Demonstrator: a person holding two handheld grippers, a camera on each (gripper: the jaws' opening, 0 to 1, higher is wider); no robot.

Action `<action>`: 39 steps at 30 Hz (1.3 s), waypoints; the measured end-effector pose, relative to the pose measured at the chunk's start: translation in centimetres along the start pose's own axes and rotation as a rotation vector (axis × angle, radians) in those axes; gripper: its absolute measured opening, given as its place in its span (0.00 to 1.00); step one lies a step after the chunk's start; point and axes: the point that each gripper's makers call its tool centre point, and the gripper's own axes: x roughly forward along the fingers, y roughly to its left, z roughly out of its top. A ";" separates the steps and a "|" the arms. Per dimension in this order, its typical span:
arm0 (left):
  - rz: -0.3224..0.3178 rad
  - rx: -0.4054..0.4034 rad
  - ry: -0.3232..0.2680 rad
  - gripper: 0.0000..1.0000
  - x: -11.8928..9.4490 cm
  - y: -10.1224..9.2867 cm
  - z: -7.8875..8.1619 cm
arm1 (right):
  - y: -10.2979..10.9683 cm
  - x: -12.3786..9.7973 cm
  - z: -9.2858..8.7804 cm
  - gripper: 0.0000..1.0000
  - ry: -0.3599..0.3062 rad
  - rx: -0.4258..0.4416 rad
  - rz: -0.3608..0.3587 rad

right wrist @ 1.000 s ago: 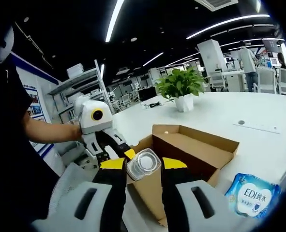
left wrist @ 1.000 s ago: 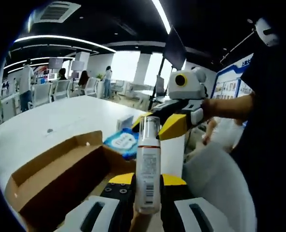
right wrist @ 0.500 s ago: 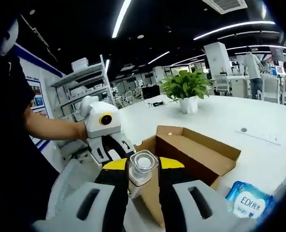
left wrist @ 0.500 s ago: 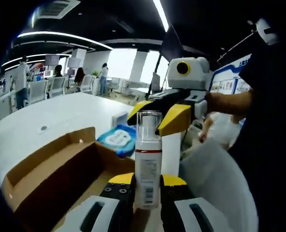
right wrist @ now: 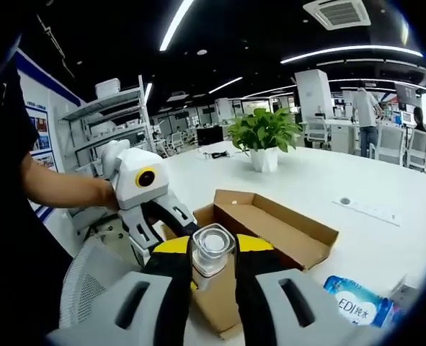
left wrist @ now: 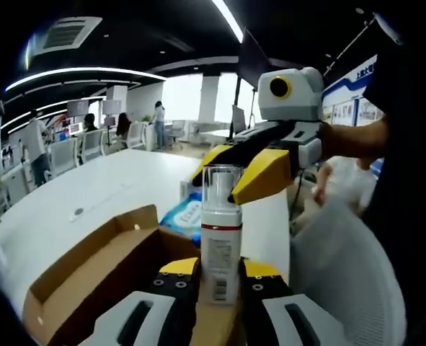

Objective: Operate the shoe box by opening the lid, removing the specified soft item, and placing it in the target area until the item is outside and the box remains undamaged.

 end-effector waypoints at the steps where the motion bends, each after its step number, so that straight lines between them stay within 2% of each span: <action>1: 0.003 0.004 -0.002 0.29 0.0 0.1 0.1 | -0.1 -0.1 0.1 0.19 -0.003 0.001 -0.001; 4: 0.034 0.034 -0.003 0.33 -0.2 0.8 0.4 | -0.6 -0.4 0.4 0.19 -0.014 0.005 -0.017; 16: 0.093 0.029 -0.010 0.47 -1.8 2.1 0.4 | -3.6 -2.3 1.5 0.19 -0.024 -0.012 -0.080; 28: 0.196 -0.002 -0.004 0.63 -4.5 3.9 -0.2 | -7.6 -4.7 2.6 0.19 -0.019 -0.067 -0.149; 39: 0.286 -0.038 0.034 0.80 -7.6 5.2 -1.7 | -10.4 -5.2 2.5 0.19 0.012 -0.121 -0.162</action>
